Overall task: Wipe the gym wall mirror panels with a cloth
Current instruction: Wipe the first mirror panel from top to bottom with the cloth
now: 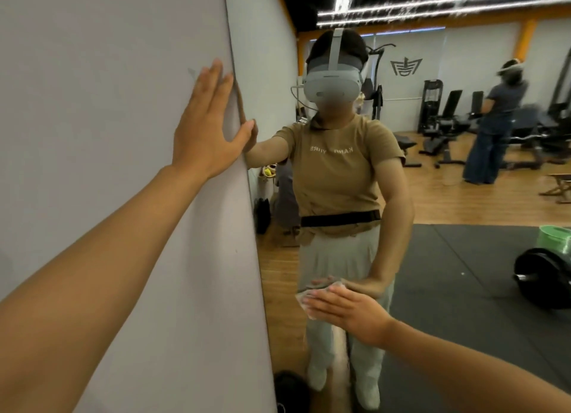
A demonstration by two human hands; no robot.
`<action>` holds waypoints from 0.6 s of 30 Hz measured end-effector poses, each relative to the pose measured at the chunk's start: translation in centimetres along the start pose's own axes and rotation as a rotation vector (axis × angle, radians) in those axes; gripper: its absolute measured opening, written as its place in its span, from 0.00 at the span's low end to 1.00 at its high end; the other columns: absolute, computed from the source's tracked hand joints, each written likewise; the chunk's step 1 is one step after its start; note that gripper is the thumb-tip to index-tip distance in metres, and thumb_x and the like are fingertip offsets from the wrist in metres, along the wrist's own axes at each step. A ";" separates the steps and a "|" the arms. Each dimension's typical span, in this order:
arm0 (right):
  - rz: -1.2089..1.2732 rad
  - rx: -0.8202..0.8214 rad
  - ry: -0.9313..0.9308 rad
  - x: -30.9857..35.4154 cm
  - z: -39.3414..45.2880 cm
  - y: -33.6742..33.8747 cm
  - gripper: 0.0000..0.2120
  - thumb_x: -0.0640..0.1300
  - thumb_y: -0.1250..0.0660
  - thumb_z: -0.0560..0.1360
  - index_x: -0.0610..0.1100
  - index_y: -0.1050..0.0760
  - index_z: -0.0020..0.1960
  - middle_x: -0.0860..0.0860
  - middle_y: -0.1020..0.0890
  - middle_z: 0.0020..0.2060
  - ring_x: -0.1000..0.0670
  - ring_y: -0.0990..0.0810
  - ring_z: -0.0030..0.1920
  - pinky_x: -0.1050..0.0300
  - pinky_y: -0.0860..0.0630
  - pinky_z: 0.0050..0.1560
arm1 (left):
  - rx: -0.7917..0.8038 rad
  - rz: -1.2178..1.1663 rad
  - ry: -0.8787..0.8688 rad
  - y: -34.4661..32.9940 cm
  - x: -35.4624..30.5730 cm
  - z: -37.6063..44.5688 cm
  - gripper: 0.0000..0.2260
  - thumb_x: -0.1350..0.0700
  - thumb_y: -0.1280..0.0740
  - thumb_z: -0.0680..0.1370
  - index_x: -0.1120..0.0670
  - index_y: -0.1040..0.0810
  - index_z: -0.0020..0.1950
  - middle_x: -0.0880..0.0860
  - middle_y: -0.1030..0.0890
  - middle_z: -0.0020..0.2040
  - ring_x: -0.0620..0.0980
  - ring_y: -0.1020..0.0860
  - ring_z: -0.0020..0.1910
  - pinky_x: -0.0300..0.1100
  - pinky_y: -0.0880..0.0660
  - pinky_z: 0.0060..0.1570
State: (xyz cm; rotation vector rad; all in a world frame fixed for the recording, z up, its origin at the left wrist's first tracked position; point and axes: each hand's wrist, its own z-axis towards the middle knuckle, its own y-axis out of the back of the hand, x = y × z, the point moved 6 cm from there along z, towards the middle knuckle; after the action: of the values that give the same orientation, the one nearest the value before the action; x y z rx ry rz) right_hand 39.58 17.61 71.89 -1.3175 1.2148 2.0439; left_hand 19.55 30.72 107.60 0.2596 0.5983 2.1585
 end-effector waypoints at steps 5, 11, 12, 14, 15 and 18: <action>0.189 -0.381 -0.239 -8.6 4.9 6.7 0.32 0.37 0.40 0.75 0.45 0.41 0.78 0.45 0.51 0.80 0.44 0.54 0.80 0.45 0.60 0.79 | -0.027 -0.002 -0.065 -0.3 0.5 -0.1 0.34 0.41 0.40 0.81 0.55 0.47 0.81 0.53 0.50 0.82 0.52 0.53 0.80 0.43 0.52 0.76; 0.338 -0.705 -0.819 -19.9 10.2 14.2 0.24 0.33 0.39 0.79 0.41 0.32 0.75 0.42 0.34 0.75 0.38 0.41 0.76 0.40 0.48 0.77 | -0.042 -0.021 -0.099 -0.5 0.6 0.0 0.33 0.41 0.41 0.81 0.55 0.48 0.81 0.54 0.50 0.82 0.53 0.53 0.80 0.41 0.55 0.74; 0.338 -0.712 -0.822 -19.2 10.6 13.9 0.25 0.33 0.39 0.79 0.42 0.33 0.75 0.42 0.34 0.75 0.39 0.42 0.77 0.40 0.49 0.77 | -0.046 -0.021 -0.105 -0.5 0.7 0.0 0.33 0.41 0.41 0.81 0.55 0.47 0.81 0.54 0.50 0.82 0.53 0.53 0.80 0.41 0.55 0.74; 0.323 -0.690 -0.750 -16.1 11.1 12.8 0.23 0.33 0.45 0.81 0.43 0.34 0.75 0.44 0.35 0.76 0.41 0.44 0.78 0.42 0.50 0.78 | -0.059 -0.016 -0.122 -0.6 0.9 0.0 0.33 0.42 0.40 0.81 0.55 0.46 0.81 0.55 0.49 0.81 0.53 0.51 0.80 0.41 0.54 0.74; 0.306 -0.657 -0.684 -14.0 11.3 11.8 0.24 0.33 0.48 0.82 0.44 0.34 0.76 0.45 0.35 0.76 0.42 0.46 0.79 0.42 0.51 0.78 | -0.065 -0.013 -0.128 -0.6 1.0 0.1 0.33 0.42 0.40 0.81 0.56 0.45 0.81 0.55 0.48 0.81 0.54 0.51 0.80 0.41 0.53 0.74; 0.167 -0.394 -0.310 -5.9 11.0 7.4 0.32 0.39 0.39 0.75 0.47 0.40 0.78 0.46 0.47 0.80 0.43 0.58 0.80 0.43 0.60 0.78 | -0.063 -0.008 -0.139 -0.7 1.0 0.1 0.32 0.42 0.40 0.81 0.56 0.45 0.81 0.56 0.47 0.81 0.55 0.50 0.80 0.43 0.51 0.74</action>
State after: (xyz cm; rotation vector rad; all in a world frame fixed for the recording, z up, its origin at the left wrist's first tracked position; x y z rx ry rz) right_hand 31.28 23.60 82.22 -1.0238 0.8354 2.5897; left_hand 19.46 31.87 107.36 0.3684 0.4507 2.1275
